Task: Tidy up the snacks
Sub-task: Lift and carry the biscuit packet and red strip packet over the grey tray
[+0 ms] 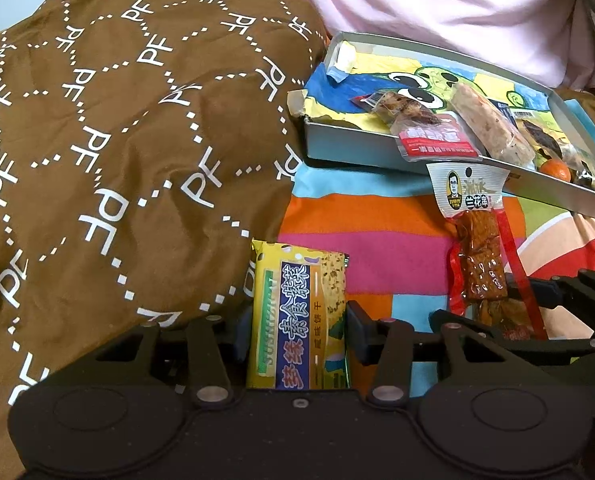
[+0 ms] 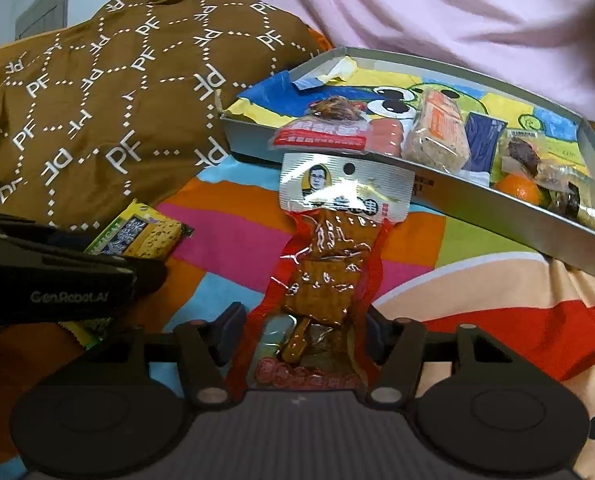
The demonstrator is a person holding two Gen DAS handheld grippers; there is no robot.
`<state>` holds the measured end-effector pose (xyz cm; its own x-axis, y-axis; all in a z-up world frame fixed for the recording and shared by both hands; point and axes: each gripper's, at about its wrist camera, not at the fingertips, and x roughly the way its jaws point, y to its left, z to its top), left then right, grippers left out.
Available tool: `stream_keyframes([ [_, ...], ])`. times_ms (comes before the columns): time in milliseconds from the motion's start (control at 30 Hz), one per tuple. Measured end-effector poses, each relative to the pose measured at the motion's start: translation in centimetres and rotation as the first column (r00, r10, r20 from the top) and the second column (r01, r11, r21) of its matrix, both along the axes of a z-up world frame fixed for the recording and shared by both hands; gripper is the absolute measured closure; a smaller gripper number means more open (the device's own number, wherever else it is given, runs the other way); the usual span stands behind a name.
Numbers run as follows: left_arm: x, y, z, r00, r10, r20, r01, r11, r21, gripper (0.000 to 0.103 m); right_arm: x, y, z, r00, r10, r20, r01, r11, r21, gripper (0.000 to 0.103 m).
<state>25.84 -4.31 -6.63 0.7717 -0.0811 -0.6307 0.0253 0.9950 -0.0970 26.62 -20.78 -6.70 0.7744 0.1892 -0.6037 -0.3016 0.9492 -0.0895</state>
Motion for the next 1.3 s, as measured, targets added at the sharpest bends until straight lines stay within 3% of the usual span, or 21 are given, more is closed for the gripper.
stream_keyframes([
  [200,0.1,-0.2,-0.1,1.0,-0.004,0.003,0.004,1.0,0.012,0.054,0.1,-0.1,-0.1,1.0,0.0,0.001,0.0,1.0,0.003,0.033],
  [367,-0.2,-0.4,0.1,1.0,0.005,-0.001,-0.005,1.0,0.015,0.054,-0.4,0.3,0.1,1.0,0.026,0.016,-0.026,0.999,-0.021,0.043],
  [633,-0.8,-0.5,0.3,1.0,-0.002,-0.002,0.002,1.0,0.001,0.054,-1.7,1.0,0.3,0.997,0.06,0.055,-0.053,0.992,-0.117,0.045],
  [1000,-1.4,0.1,1.3,0.999,0.027,0.038,-0.025,0.998,-0.051,0.054,-4.0,1.9,0.3,0.981,0.109,0.162,-0.054,0.949,-0.309,0.045],
  [1300,-1.4,-1.7,3.7,0.994,0.039,0.104,-0.035,0.999,-0.034,0.054,-5.7,0.9,2.5,0.962,0.095,0.255,-0.016,0.955,-0.296,0.045],
])
